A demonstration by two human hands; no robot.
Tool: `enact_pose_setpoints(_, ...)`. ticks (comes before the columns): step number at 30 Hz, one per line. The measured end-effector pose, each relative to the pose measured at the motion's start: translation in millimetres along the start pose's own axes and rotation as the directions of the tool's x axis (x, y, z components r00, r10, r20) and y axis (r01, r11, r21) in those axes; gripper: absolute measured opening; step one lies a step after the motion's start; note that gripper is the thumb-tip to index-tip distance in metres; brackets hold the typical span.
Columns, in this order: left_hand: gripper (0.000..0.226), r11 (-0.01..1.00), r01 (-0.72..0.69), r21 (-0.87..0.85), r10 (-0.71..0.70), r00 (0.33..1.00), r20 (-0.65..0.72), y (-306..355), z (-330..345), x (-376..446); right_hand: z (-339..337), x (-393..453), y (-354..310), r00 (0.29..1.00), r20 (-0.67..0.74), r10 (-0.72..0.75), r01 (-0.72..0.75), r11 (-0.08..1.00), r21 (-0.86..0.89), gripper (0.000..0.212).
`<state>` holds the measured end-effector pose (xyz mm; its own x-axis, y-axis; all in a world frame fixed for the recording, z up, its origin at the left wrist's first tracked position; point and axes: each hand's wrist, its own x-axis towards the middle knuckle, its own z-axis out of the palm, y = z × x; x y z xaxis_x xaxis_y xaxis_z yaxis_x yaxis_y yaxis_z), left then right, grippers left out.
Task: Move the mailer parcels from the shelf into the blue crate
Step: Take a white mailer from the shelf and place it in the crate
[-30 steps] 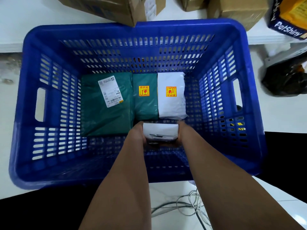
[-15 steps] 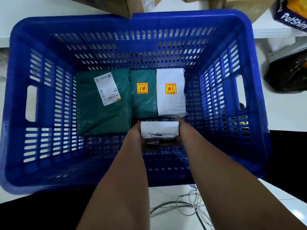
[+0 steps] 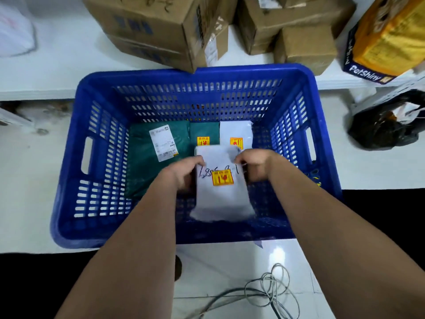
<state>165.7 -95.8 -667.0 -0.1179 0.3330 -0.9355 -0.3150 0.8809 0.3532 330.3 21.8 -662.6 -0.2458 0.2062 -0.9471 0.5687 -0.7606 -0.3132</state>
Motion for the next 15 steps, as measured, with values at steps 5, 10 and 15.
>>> enact_pose_setpoints(5,0.053,0.942,-0.312,-0.121,0.292,0.943,-0.159,-14.3,15.8,-4.1,4.9,-15.8,3.4,0.958,-0.019,-0.285,0.285,0.955,0.084,0.042)
enact_pose_setpoints(10,0.082,0.843,-0.420,-0.335,0.451,0.892,0.015,-67.4,27.8,2.4,14.6,-19.2,47.3,0.929,0.150,-0.340,0.350,0.936,-0.048,0.052)
enact_pose_setpoints(15,0.077,0.872,-0.375,-0.314,0.370,0.926,-0.078,-69.2,35.1,13.9,11.2,-5.2,73.0,0.933,0.089,-0.349,0.343,0.936,0.076,0.046)
